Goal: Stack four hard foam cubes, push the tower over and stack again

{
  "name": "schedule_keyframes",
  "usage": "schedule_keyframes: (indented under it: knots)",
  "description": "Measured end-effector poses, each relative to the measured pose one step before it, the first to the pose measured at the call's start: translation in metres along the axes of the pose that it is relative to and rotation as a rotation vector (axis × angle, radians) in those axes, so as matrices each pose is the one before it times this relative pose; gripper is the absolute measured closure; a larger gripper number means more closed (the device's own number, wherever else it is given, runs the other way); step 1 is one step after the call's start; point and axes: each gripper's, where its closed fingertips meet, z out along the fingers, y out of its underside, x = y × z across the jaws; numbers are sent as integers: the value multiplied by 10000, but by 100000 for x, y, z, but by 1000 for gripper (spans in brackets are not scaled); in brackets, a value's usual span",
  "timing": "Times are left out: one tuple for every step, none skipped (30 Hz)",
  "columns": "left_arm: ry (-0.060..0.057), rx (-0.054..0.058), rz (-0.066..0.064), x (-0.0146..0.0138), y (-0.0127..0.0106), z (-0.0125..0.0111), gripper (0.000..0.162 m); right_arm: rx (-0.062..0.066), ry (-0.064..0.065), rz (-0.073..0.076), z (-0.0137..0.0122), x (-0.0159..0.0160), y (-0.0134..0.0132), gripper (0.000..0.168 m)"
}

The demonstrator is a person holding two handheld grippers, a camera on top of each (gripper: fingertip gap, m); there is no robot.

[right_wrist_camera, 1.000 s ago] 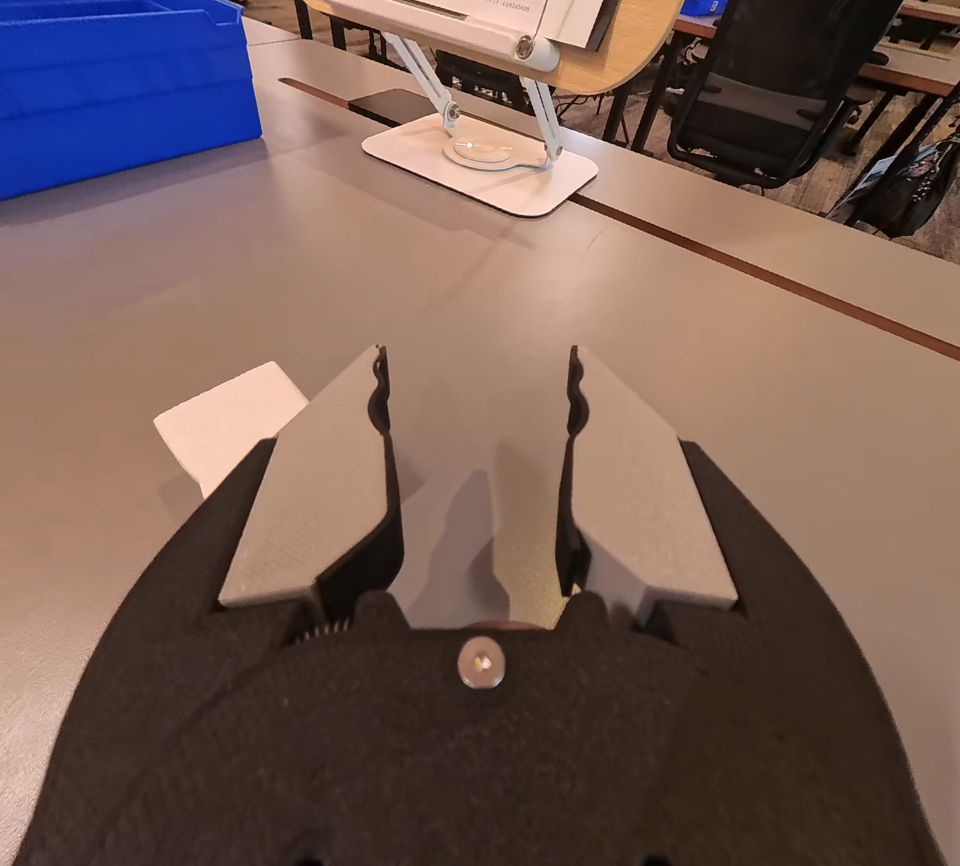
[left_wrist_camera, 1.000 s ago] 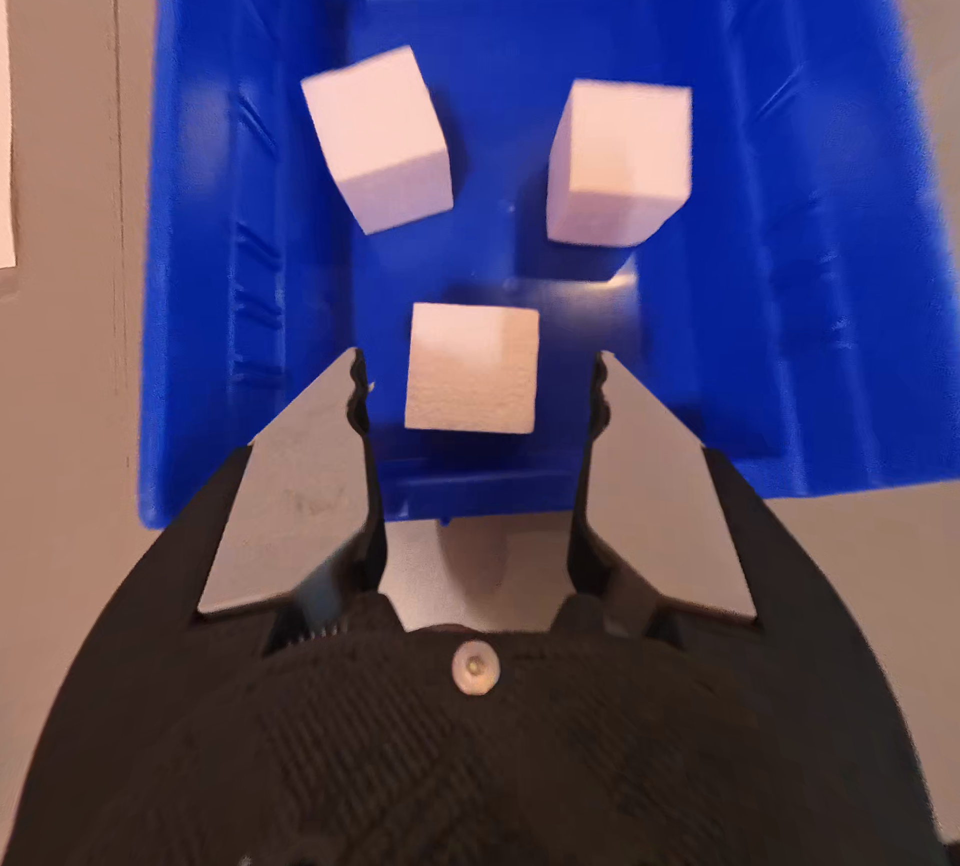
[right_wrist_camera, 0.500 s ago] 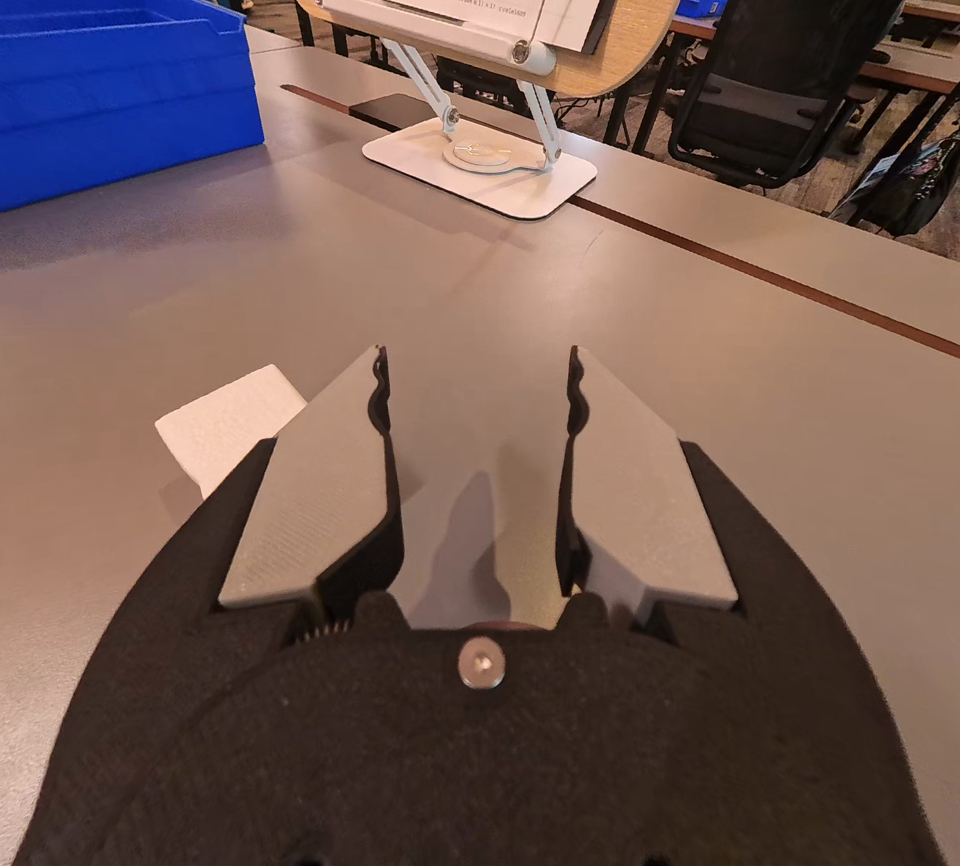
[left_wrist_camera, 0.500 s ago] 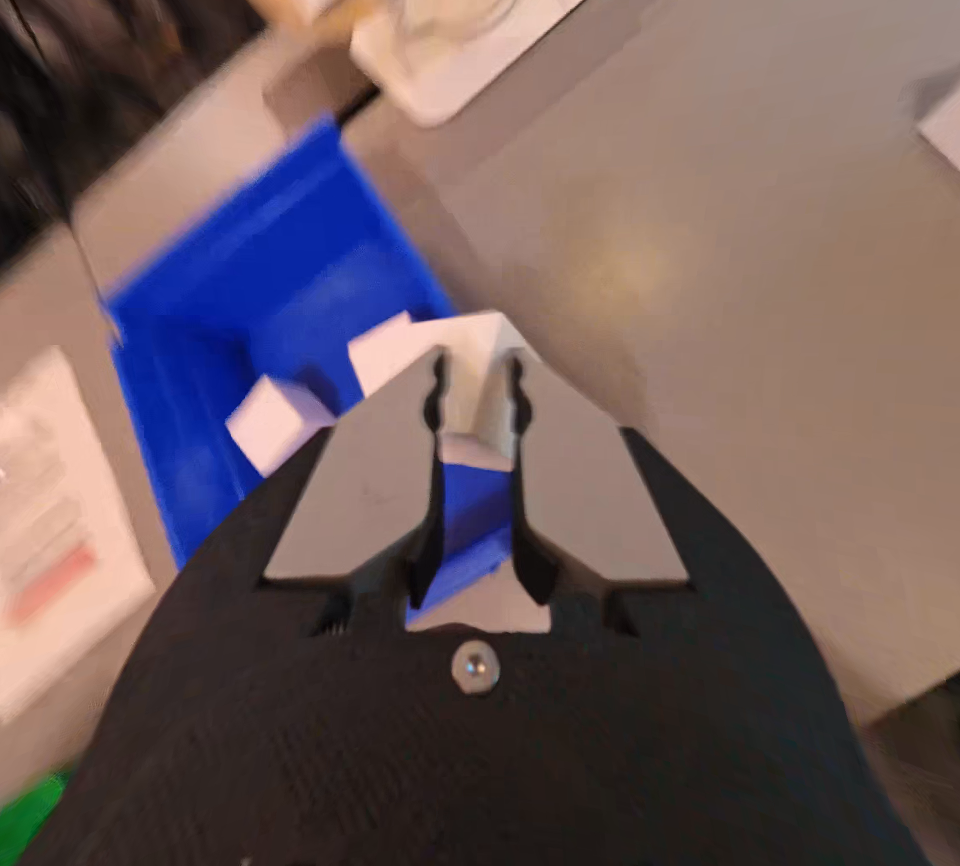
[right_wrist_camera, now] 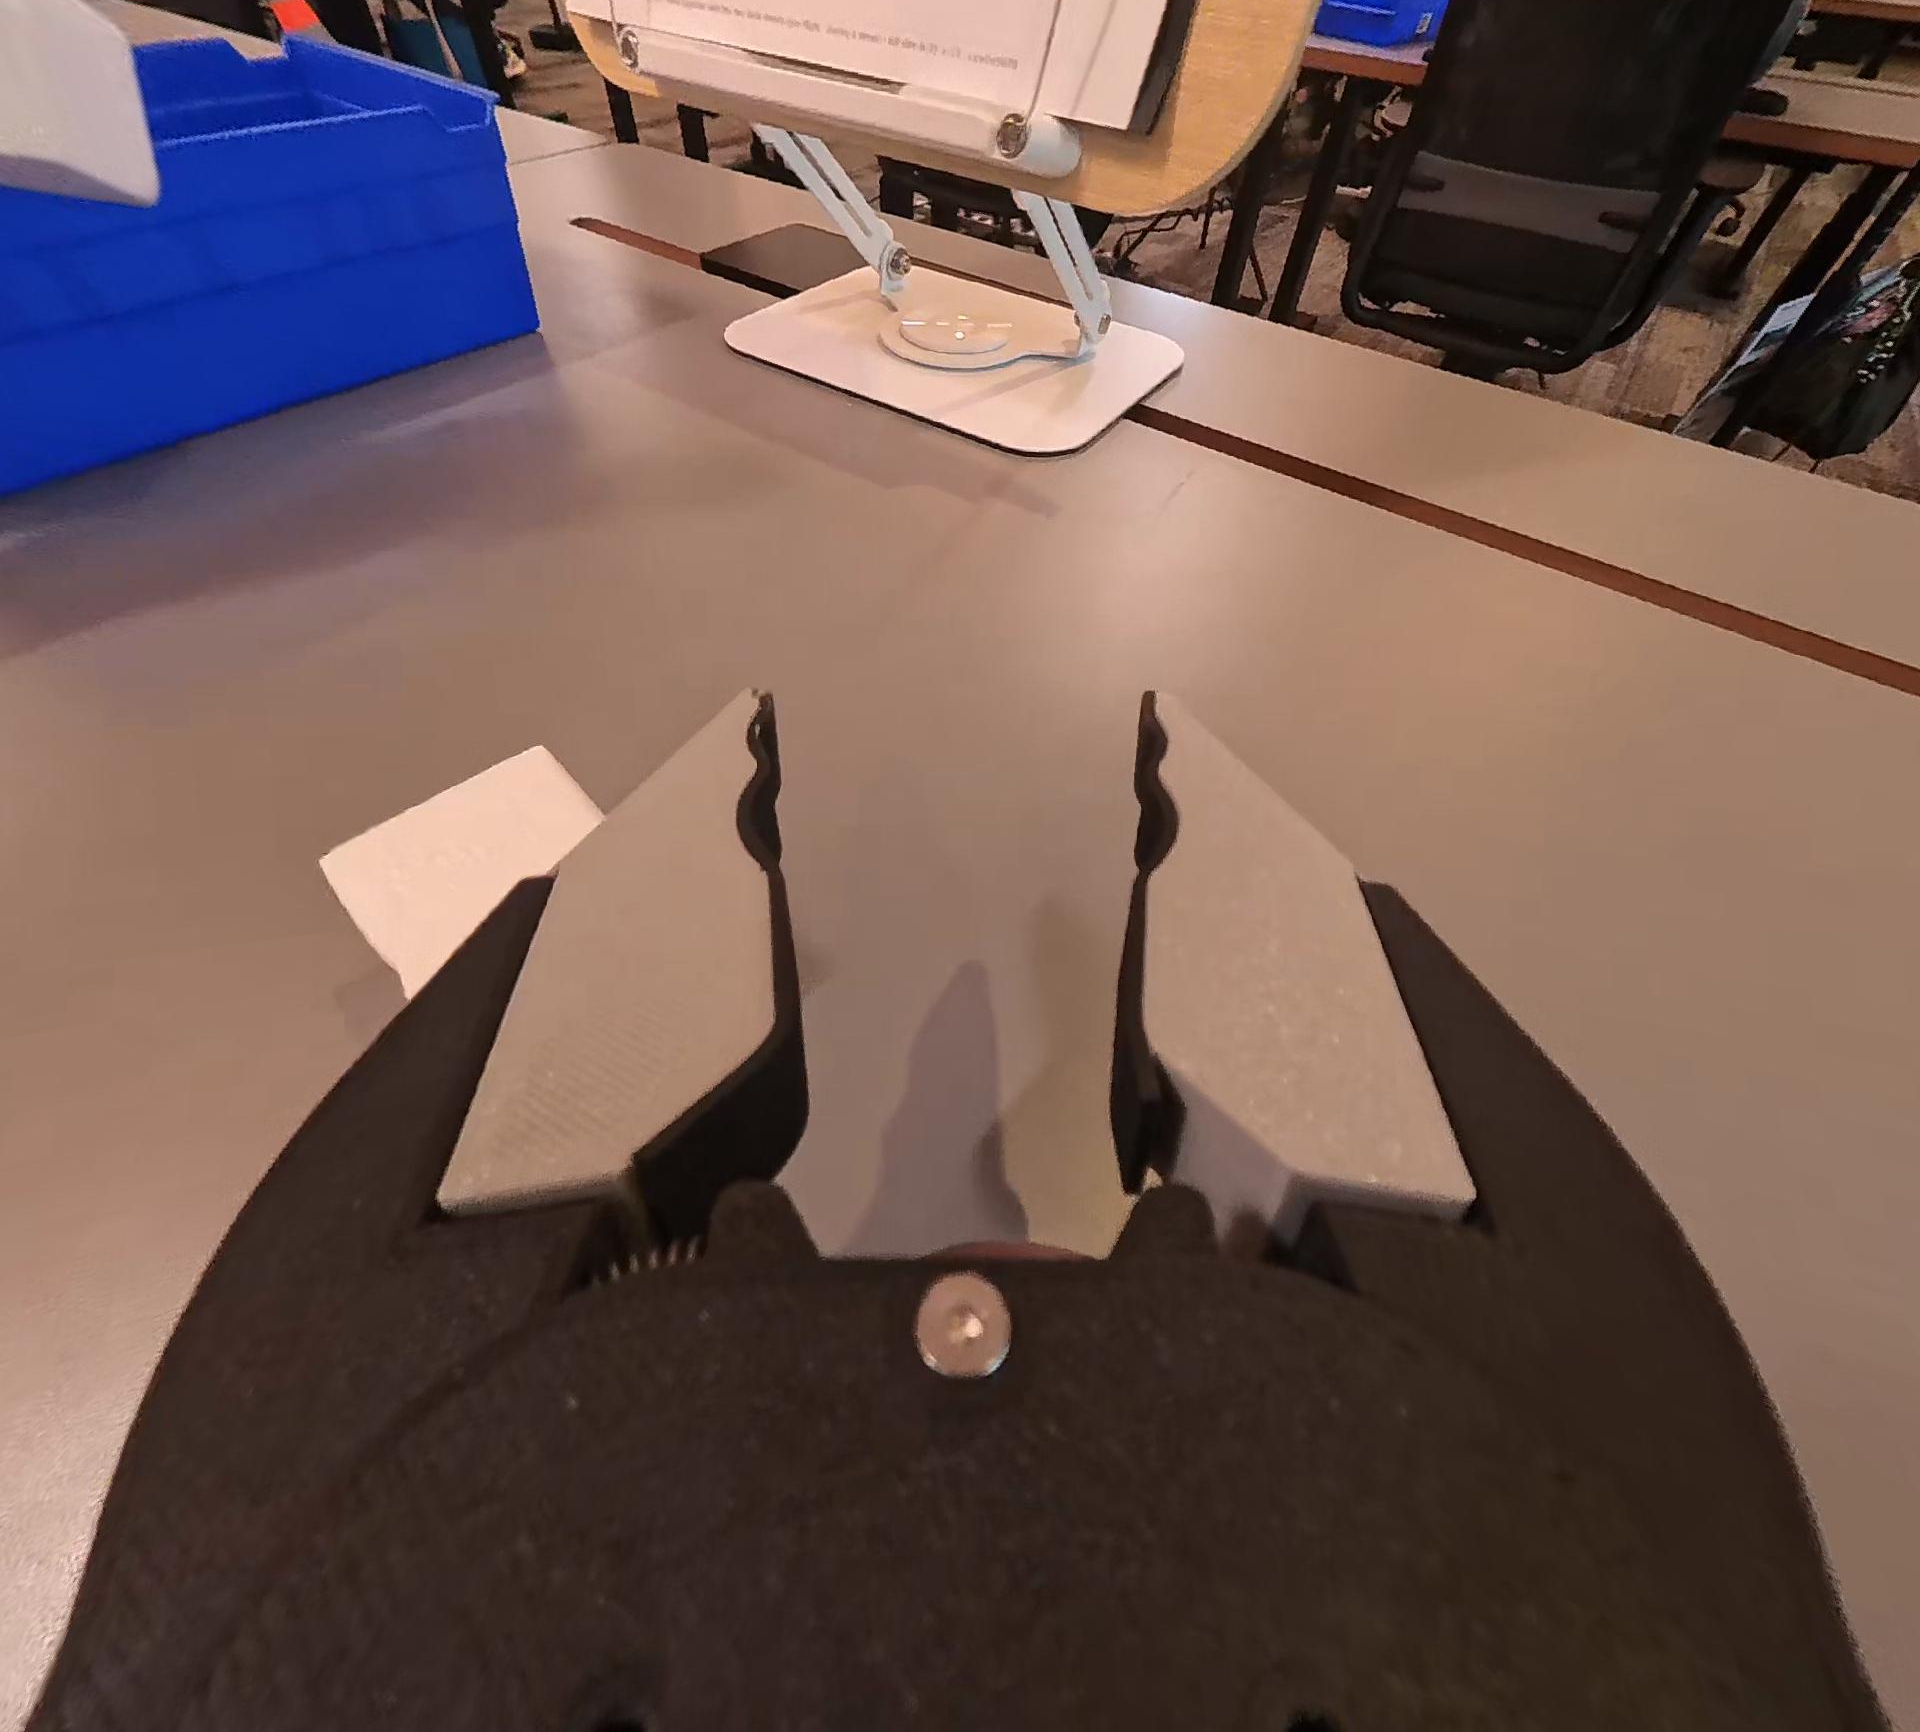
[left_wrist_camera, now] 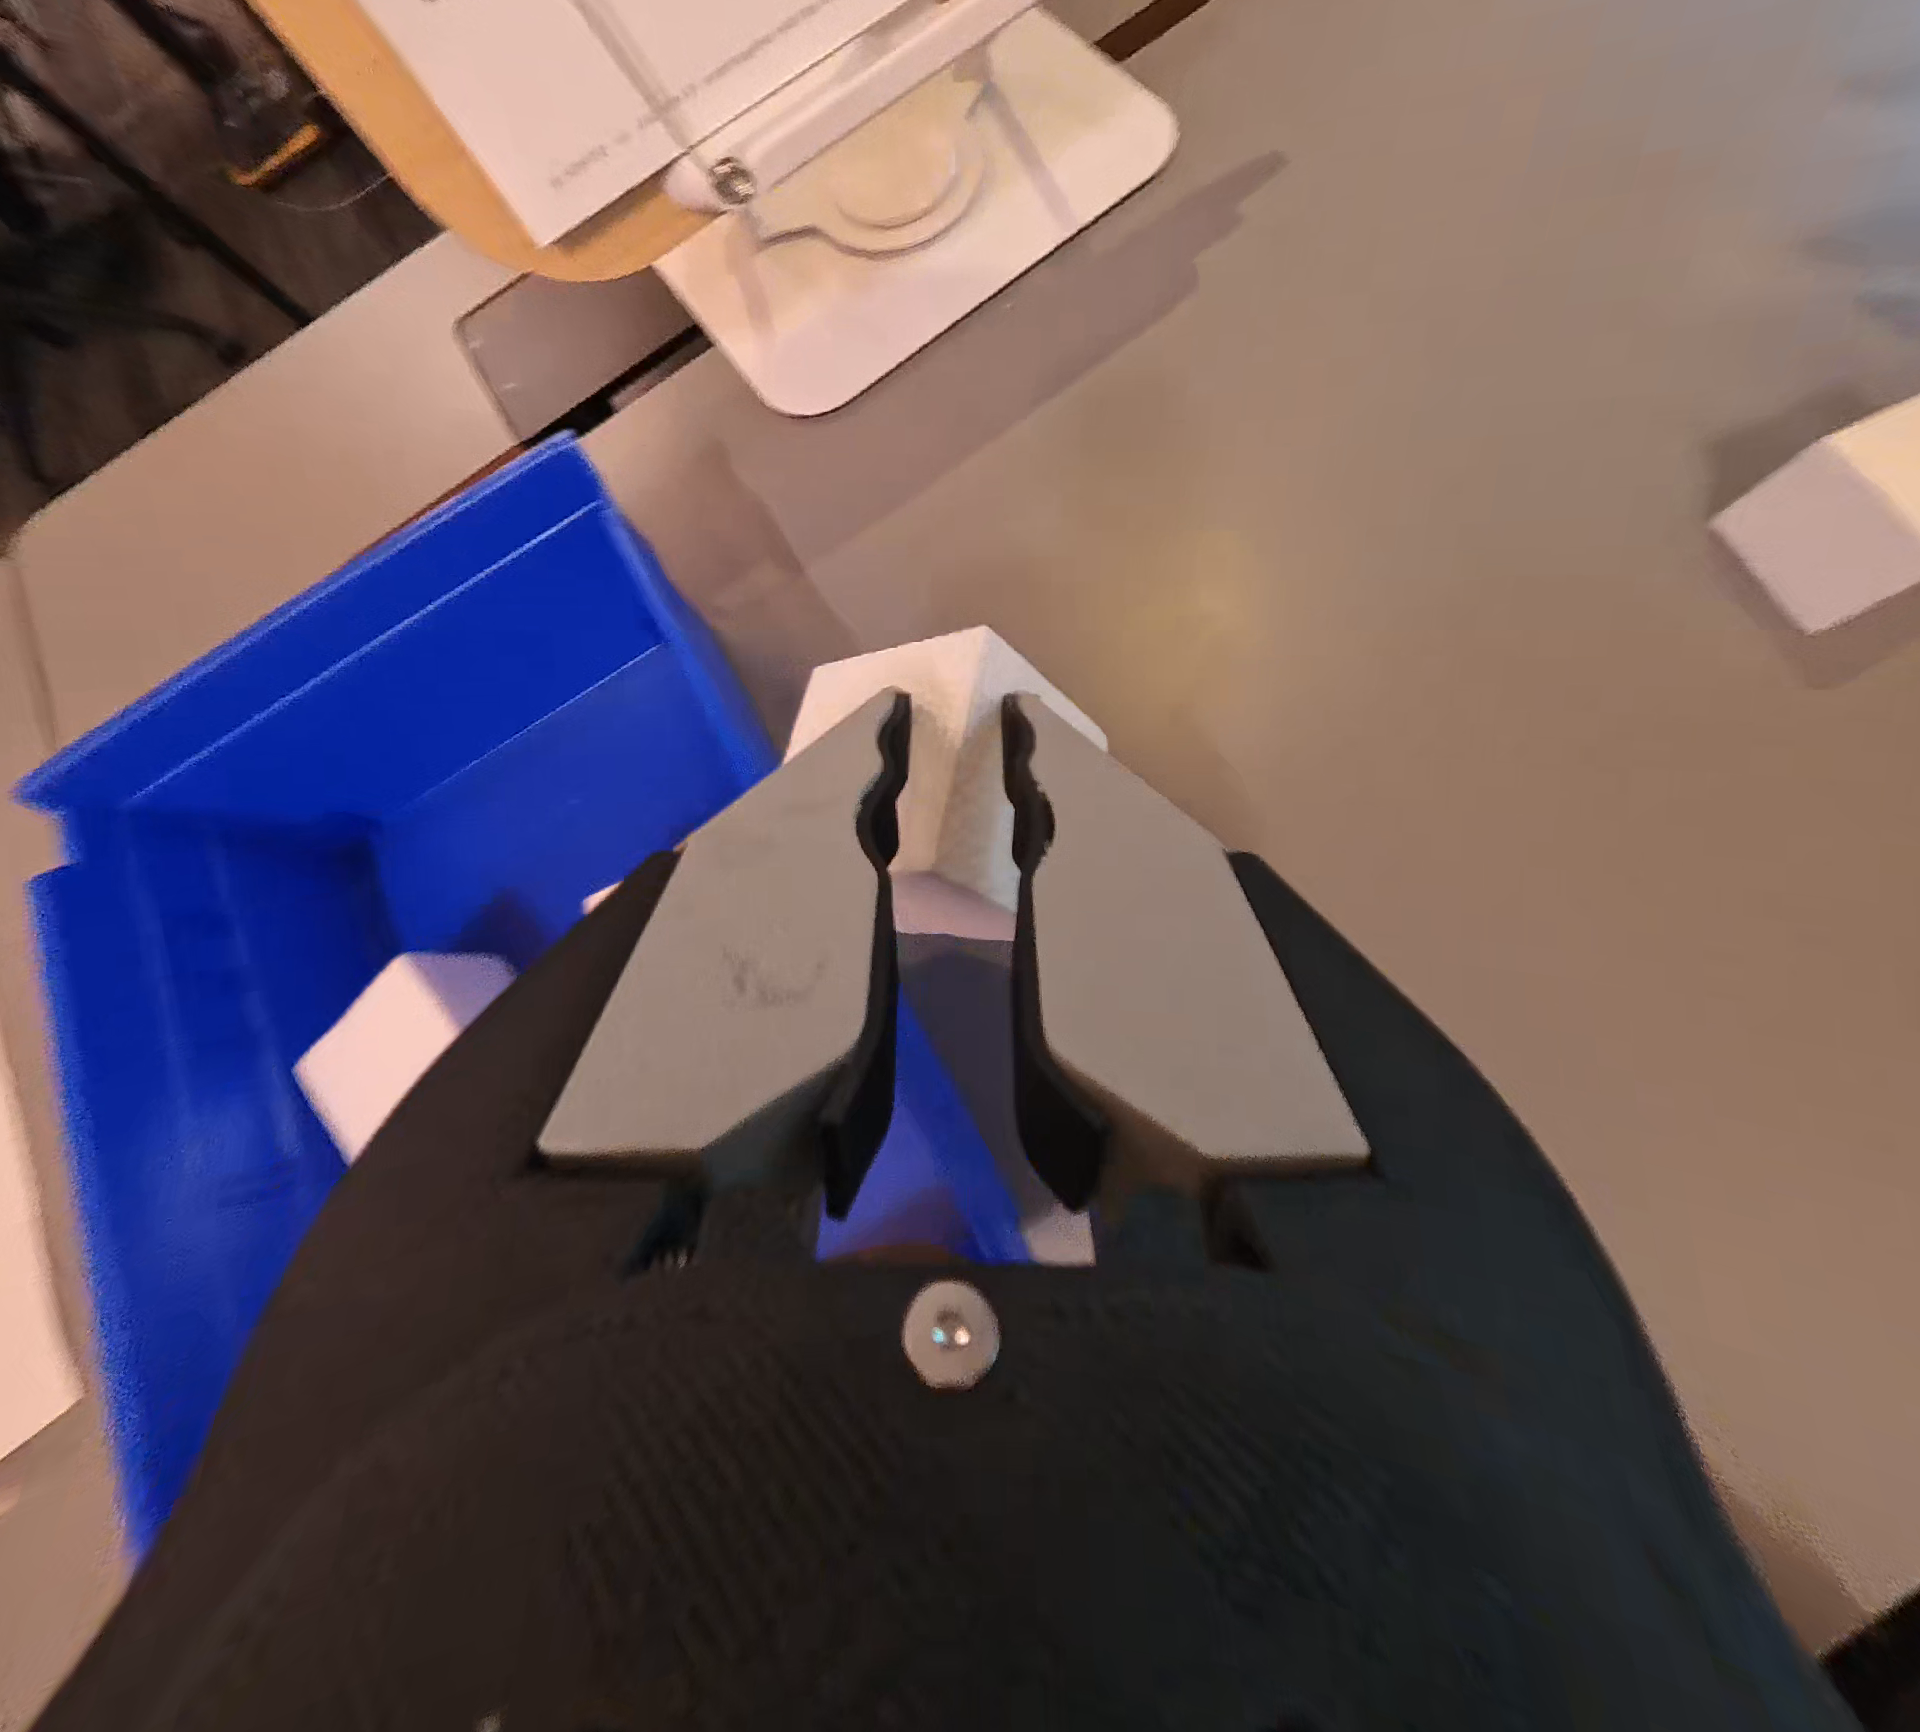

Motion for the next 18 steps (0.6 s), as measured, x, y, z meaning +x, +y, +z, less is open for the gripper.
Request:
schedule_keyframes:
  knots:
    - [414, 181, -21, 904, -223, 112, 146, -49, -8, -75, 76, -111, 83, 102]
    - [449, 201, 58, 1095, -389, 143, 146, -37, 17, -85, 45, -74, 55, 102]
    - [468, 214, 126, 1269, -484, 242, 146, -20, 32, -80, 21, -35, 30, 102]
    - [441, 177, 152, 1336, -484, 368, 146, -6, 36, -55, -5, 5, 13, 101]
    - [447, 145, 170, 1406, -464, 508, 146, -5, 30, -18, -15, 26, 18, 102]
    - [508, 140, 200, 1570, -448, 655, 146, -8, 14, 22, -3, 38, 44, 102]
    - [491, 164, 192, 1595, -456, 783, 146, -16, -5, 43, 2, 16, 64, 101]
    - [439, 177, 146, 1498, -448, 919, 146, -18, -1, 39, 4, 39, 77, 101]
    - [464, 151, 153, 1505, -338, 1033, 146, -19, 2, 29, 11, 42, 75, 101]
    - [475, 110, 192, 1477, -174, 1143, 146, -16, -3, 24, 16, 32, 59, 101]
    - [345, 58, 181, 1168, 4, 1190, 146, -12, -10, 21, 13, 12, 34, 101]
    - [210, -34, 138, 804, 221, 1175, 146, -6, -10, 15, -7, -4, 21, 102]
    - [166, -120, 89, 580, 428, 1107, 146, 10, -9, 4, -9, -14, -20, 102]
    - [157, -164, 32, 414, 549, 974, 146, 16, -6, -1, -28, -13, -32, 101]
    - [180, -154, -11, 355, 565, 801, 145, 17, -10, 0, -31, -33, -43, 101]
    - [194, -118, -31, 317, 517, 594, 145, 24, -17, 0, -32, -42, -73, 101]
    - [163, -85, -20, 281, 464, 411, 141, 32, -11, -2, -45, -31, -99, 102]
    - [87, -70, -6, 196, 421, 239, 134, 35, -13, -3, -43, -18, -102, 102]
